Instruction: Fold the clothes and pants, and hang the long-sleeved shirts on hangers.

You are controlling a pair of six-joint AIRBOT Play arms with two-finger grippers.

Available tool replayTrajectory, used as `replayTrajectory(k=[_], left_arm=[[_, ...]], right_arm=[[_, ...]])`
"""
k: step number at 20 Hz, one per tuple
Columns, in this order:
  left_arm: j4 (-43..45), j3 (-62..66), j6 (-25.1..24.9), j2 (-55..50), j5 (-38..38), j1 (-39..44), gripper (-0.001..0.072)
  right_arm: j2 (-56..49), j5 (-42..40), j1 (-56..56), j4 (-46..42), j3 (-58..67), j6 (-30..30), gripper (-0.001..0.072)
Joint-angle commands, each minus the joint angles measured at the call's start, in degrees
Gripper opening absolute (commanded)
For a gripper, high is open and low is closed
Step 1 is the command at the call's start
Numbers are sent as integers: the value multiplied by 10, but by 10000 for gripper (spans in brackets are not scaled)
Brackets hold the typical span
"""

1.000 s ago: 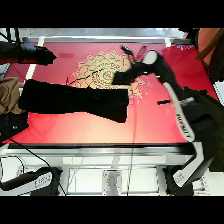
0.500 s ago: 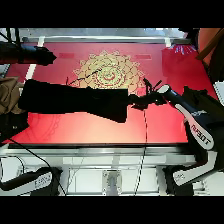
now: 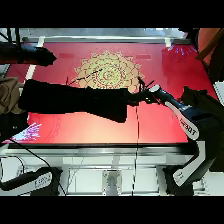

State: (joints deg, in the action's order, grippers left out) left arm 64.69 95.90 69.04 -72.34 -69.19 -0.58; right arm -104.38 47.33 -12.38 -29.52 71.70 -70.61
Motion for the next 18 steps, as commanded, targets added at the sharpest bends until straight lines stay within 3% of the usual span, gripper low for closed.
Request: replayTrajectory(k=[1, 2, 3, 7, 11, 18], left_arm=[[0, 0, 0, 0, -17, 0, 16], [0, 0, 0, 0, -20, 0, 17], [0, 0, 0, 0, -21, 0, 16], [0, -14, 0, -6, -21, 0, 16], [0, -81, -1, -37, -20, 38, 16], [-2, -108, -4, -161, 23, 235, 16]], right_arm=[[-12, 29, -13, -5, 18, -15, 298], [-11, 65, -12, -5, 29, -8, 110], [-7, 101, -8, -6, 40, 4, 18], [54, 211, 24, -22, 81, -3, 15], [143, 359, 111, -84, 104, -91, 14], [230, 395, 218, -100, 148, -186, 13]])
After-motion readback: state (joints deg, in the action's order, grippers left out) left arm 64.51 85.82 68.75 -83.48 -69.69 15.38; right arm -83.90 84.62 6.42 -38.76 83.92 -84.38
